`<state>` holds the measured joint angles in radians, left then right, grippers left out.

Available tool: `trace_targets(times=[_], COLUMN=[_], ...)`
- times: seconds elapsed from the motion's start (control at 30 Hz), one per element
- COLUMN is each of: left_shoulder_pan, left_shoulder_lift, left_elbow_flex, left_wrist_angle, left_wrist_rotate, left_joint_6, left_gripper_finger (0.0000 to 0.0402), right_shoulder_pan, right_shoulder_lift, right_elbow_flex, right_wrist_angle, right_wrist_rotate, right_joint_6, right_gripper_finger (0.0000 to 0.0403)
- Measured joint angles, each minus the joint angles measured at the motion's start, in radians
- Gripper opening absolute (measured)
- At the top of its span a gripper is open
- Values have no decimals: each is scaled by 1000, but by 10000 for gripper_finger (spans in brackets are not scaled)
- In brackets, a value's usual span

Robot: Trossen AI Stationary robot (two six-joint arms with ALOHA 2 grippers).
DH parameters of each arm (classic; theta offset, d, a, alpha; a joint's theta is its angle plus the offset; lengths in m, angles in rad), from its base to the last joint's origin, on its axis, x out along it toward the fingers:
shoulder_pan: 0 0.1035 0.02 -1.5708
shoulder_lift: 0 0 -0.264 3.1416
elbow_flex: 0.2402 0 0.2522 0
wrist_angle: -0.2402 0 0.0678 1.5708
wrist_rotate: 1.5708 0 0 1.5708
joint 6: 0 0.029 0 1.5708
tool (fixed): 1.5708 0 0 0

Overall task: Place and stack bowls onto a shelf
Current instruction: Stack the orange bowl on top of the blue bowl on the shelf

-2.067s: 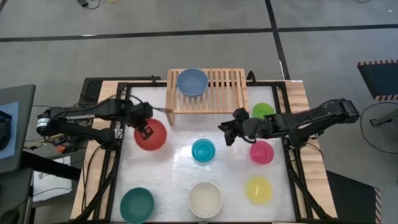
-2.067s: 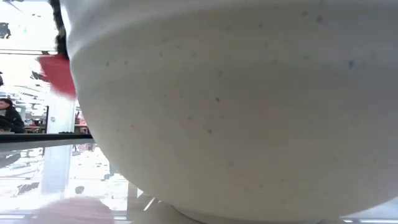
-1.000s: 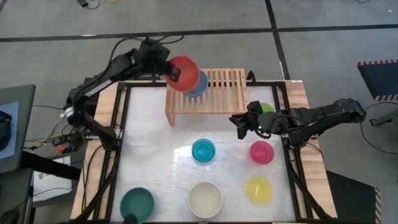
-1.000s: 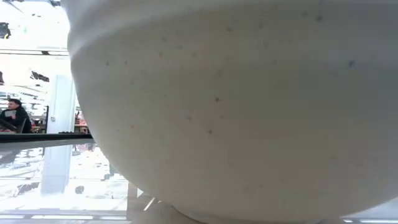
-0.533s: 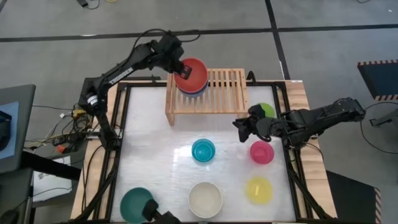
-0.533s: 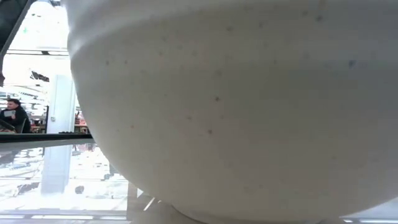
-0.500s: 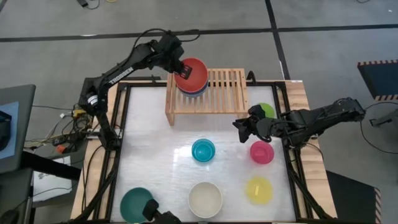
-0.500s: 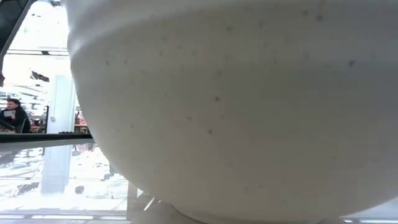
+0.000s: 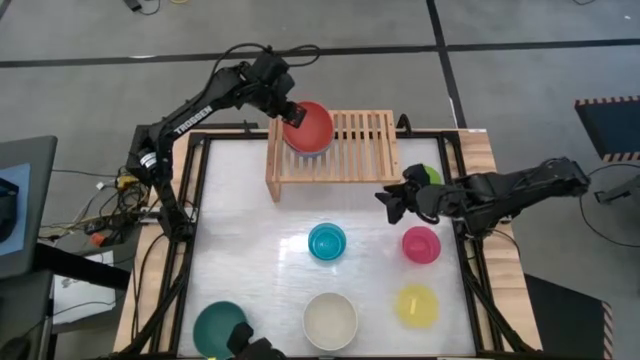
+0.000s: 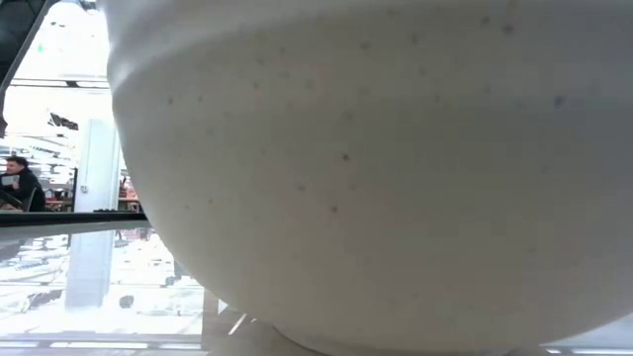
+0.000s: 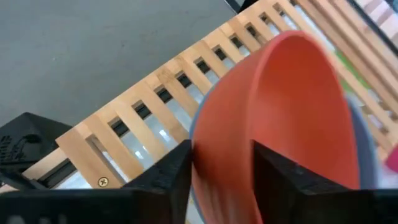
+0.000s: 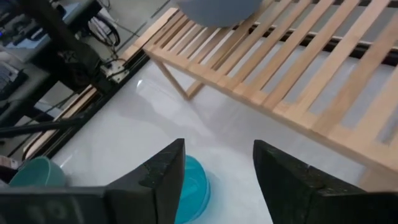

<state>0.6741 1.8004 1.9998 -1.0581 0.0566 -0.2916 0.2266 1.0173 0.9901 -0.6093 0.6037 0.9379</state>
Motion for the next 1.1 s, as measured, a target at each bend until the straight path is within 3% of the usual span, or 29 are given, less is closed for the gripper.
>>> trace_targets(times=[0.2, 0.4, 0.8, 1.1], left_shoulder_pan=[-18, -35, -61, -89], left_shoulder_lift=[-1, -4, 26, 25], left_elbow_flex=[93, 142, 25, 198], left_wrist_angle=[-38, -104, -141, -164], left_wrist_rotate=[-46, -264, -272, -400], left_joint_6=[35, 71, 26, 29], left_gripper_finger=[174, 174, 142, 137], right_shoulder_pan=[-14, -14, 11, 7], right_shoulder_lift=[-39, -56, -48, -48], right_elbow_flex=[0, 0, 0, 0], right_wrist_angle=[-31, -53, -65, -65], right_wrist_rotate=[0, 3, 4, 4], right_joint_6=[-1, -2, 2, 4], right_gripper_finger=[214, 212, 212, 212])
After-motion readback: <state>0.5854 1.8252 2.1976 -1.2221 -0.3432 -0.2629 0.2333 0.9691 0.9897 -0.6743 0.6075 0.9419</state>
